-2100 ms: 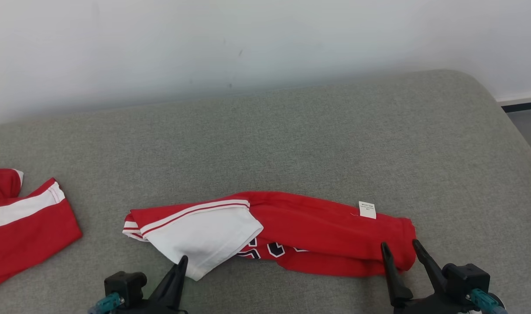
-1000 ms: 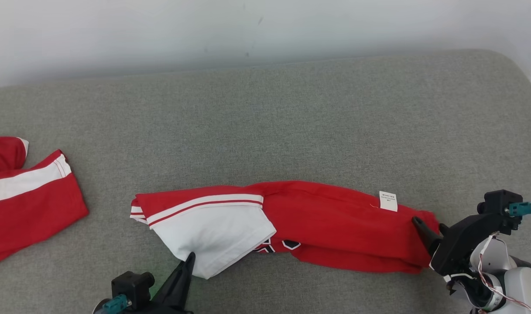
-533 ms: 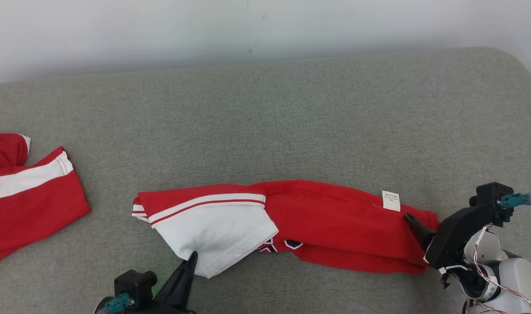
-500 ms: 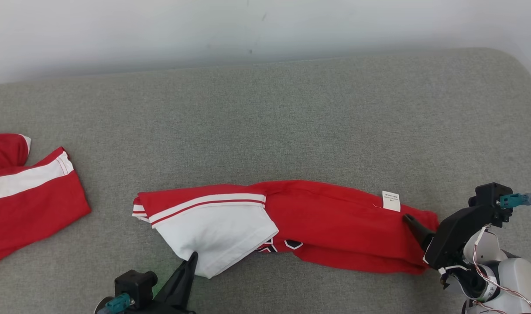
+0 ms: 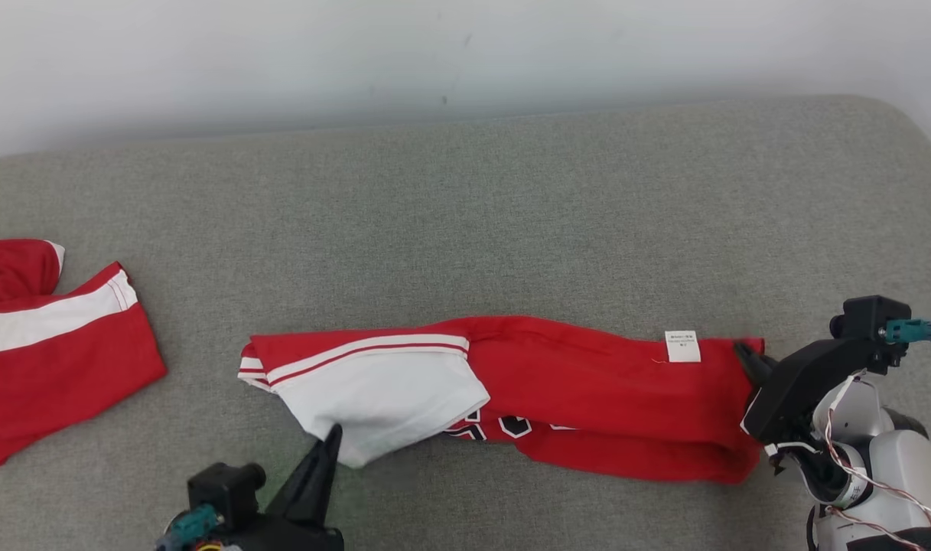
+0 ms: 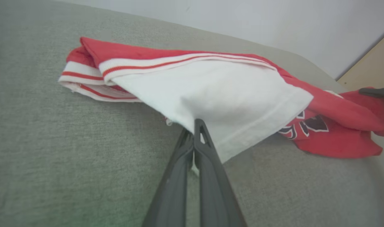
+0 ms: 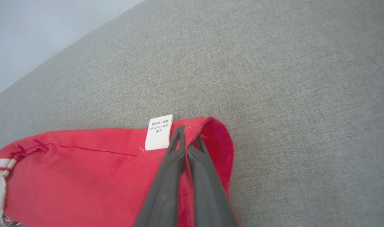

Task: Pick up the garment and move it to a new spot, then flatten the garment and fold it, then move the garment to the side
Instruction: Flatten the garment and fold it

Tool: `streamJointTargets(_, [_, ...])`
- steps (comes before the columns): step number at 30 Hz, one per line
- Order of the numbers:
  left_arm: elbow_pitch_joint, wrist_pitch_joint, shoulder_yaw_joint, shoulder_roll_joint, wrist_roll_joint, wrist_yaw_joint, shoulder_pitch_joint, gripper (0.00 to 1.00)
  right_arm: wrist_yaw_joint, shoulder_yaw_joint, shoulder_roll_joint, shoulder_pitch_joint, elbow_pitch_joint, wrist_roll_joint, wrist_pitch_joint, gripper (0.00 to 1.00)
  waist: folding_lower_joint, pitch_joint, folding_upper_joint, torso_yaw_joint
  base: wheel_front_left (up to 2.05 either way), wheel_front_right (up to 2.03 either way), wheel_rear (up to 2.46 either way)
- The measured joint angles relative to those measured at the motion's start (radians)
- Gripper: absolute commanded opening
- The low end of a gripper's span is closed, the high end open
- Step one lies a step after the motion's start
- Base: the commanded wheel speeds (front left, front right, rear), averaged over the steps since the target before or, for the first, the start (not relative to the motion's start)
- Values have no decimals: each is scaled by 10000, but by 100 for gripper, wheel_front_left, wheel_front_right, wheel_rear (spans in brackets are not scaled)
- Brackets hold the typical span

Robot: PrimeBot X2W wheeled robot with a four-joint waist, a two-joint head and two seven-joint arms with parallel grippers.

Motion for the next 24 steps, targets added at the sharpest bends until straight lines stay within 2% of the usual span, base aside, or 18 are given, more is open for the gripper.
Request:
streamJointTargets(6, [-723, 0, 619, -79, -1114, 0, -390, 0, 0, 614, -324, -487, -399, 345, -663, 0, 0, -91, 0, -33, 0, 0, 0])
streamJointTargets(11, [-988, 136, 805, 403, -1791, 0, -1315, 0, 0, 1365, -665, -1171, -355, 654, -897, 0, 0, -48, 0, -166, 0, 0, 0])
streamJointTargets(18, [-1108, 869, 1390, 1001, -2642, 0, -3476, 0, 0, 2692, -1191, -2842, -190, 1269, -644, 0, -1, 473, 0, -267, 0, 0, 0])
streamJointTargets(24, [-1350, 1682, 1871, 1476, -2801, 188, -5711, 0, 0, 3225, -1841, -4651, -169, 1618, -830, 0, 0, 1380, 0, -386, 0, 0, 0])
